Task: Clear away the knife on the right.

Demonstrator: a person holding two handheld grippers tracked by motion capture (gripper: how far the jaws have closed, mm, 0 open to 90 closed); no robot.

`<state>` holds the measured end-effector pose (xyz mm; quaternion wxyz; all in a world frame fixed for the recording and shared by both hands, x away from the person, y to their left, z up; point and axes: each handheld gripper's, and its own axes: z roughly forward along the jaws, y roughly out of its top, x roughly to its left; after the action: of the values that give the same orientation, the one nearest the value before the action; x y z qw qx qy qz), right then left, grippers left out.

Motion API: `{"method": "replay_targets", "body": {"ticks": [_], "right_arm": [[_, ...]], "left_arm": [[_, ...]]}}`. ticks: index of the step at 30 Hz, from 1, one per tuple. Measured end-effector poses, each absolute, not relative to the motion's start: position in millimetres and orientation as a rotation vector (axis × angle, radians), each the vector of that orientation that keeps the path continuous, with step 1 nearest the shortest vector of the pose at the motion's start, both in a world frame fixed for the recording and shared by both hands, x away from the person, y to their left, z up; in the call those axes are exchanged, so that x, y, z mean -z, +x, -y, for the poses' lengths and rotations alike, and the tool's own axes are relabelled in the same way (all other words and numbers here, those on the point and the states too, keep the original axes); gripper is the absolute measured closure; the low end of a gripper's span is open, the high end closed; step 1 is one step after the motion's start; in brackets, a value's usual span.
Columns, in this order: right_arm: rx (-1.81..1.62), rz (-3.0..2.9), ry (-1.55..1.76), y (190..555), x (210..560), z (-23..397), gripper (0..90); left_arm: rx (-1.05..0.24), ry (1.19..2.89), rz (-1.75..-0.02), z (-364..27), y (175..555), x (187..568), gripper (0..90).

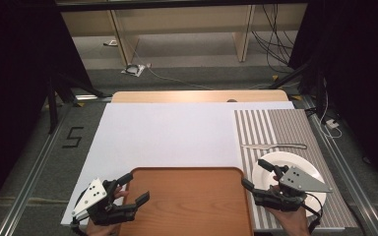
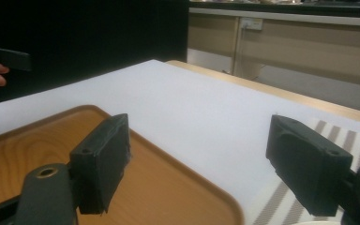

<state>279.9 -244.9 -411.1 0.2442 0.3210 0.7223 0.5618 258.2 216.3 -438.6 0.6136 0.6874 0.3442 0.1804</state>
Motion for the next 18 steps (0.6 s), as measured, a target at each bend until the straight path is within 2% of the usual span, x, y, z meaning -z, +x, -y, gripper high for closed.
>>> {"method": "replay_targets", "body": {"ticks": [18], "right_arm": [[-1.359, -1.953, 0.930, 308, 402, 267, 23.7]], "left_arm": [[-0.409, 1.591, -0.800, -215, 259, 440, 15.3]]}}
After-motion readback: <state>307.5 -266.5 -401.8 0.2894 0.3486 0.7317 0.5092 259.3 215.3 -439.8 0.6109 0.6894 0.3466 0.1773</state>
